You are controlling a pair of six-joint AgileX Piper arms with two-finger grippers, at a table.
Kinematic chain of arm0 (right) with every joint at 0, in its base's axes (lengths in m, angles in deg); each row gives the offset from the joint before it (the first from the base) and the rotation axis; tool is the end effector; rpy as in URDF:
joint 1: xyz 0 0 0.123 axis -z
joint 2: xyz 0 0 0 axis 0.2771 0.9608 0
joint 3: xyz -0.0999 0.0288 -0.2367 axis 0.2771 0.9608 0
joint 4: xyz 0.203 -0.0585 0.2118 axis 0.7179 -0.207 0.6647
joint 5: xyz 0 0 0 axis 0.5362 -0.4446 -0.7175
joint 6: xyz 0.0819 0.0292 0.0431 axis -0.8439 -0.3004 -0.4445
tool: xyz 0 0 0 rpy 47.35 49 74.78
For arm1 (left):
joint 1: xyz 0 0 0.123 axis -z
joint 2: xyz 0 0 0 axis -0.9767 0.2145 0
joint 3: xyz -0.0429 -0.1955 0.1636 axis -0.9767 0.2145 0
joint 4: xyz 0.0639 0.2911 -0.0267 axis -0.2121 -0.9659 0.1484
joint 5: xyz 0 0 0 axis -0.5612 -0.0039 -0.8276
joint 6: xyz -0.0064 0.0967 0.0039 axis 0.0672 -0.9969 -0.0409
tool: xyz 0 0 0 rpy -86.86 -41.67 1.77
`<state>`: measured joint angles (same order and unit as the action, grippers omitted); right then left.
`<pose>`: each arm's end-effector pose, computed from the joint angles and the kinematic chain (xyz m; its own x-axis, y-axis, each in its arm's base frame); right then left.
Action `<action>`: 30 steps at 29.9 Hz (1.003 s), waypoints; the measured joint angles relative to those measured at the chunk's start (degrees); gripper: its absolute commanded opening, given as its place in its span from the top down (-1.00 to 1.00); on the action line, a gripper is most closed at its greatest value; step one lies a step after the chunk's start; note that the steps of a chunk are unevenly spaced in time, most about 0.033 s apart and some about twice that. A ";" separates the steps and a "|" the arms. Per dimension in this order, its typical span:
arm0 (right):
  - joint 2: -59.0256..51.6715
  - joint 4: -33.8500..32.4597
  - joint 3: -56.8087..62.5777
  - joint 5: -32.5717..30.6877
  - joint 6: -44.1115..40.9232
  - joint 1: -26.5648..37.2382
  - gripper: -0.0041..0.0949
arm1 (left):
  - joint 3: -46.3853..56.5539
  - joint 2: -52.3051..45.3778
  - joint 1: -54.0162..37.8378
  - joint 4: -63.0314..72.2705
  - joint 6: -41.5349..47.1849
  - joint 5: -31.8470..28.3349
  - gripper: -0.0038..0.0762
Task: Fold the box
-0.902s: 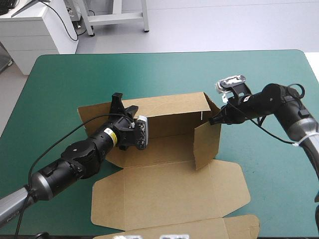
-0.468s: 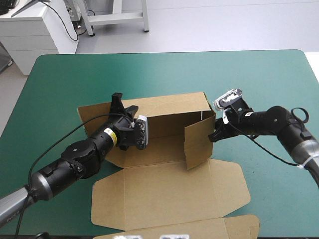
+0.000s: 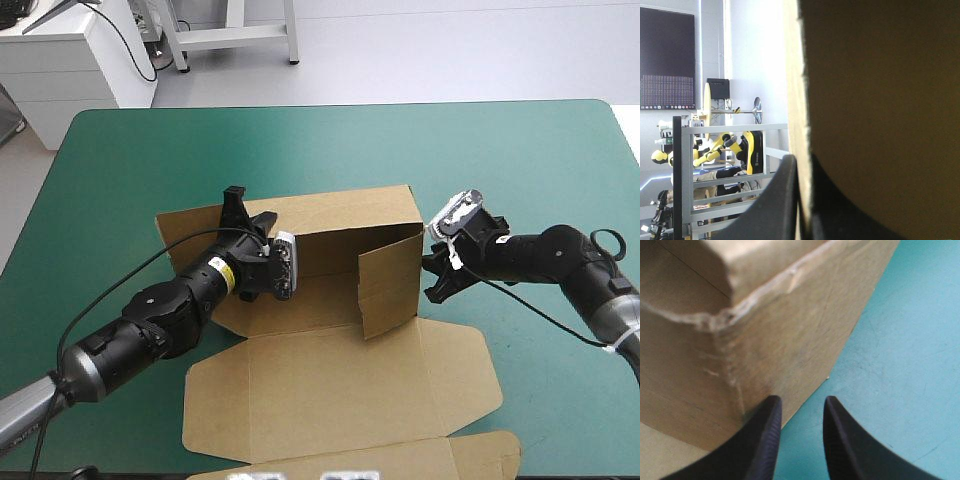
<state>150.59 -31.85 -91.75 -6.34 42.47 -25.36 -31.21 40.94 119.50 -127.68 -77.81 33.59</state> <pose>0.3122 0.0927 0.2432 -0.4507 -0.5082 -0.7339 -0.7225 0.6905 -0.0344 0.2622 -0.2050 0.2642 0.3809 0.9041 -0.1938 0.4261 0.0144 0.9045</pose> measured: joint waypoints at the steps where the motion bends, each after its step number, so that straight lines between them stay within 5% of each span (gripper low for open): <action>1: 0.00 -0.11 0.00 0.00 0.56 0.00 0.05 | 0.00 0.00 0.00 0.00 0.00 0.00 0.92; 30: 0.00 -0.78 0.00 -8.51 4.54 0.35 0.04 | 0.00 0.00 0.00 -0.13 0.00 2.44 0.92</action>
<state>150.59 -32.63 -91.75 -14.85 47.01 -25.01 -31.21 40.94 119.50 -127.82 -77.81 36.03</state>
